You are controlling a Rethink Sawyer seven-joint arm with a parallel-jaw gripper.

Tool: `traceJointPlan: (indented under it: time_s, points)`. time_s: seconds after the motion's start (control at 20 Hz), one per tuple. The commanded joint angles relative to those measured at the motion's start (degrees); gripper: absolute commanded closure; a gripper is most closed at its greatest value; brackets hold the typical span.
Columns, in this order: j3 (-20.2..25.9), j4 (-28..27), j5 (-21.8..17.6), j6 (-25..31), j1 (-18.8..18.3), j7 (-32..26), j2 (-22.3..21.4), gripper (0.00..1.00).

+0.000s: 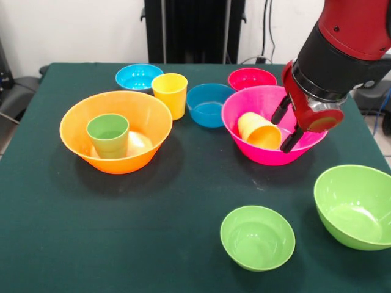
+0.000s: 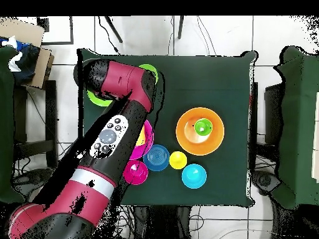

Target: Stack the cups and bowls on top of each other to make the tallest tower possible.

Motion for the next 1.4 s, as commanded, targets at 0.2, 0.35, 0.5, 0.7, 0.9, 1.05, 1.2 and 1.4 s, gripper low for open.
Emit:
traceJointPlan:
  time_s: [0.2, 0.35, 0.5, 0.7, 0.9, 1.05, 1.2, 1.4]
  points:
    - [5.2, -1.2, 0.6, 0.9, 0.3, 14.1, 4.1, 0.0]
    - [4.9, -2.5, 0.8, 1.5, 0.1, 14.9, 4.6, 0.0]
    - [4.2, -4.3, 1.1, 2.8, -0.3, 15.8, 5.2, 0.0]
    - [3.7, -6.9, 1.7, 1.9, -1.1, 16.7, 7.3, 0.0]
    - [3.2, -8.3, 2.0, -1.5, -1.6, 17.1, 9.9, 0.0]
    - [3.2, -8.5, 2.0, -2.5, -1.8, 16.9, 10.5, 0.0]
    - [3.3, -8.4, 1.7, -2.3, -1.9, 16.4, 10.4, 0.0]
    - [3.3, -8.1, 1.5, -2.9, -1.6, 16.1, 10.4, 0.0]
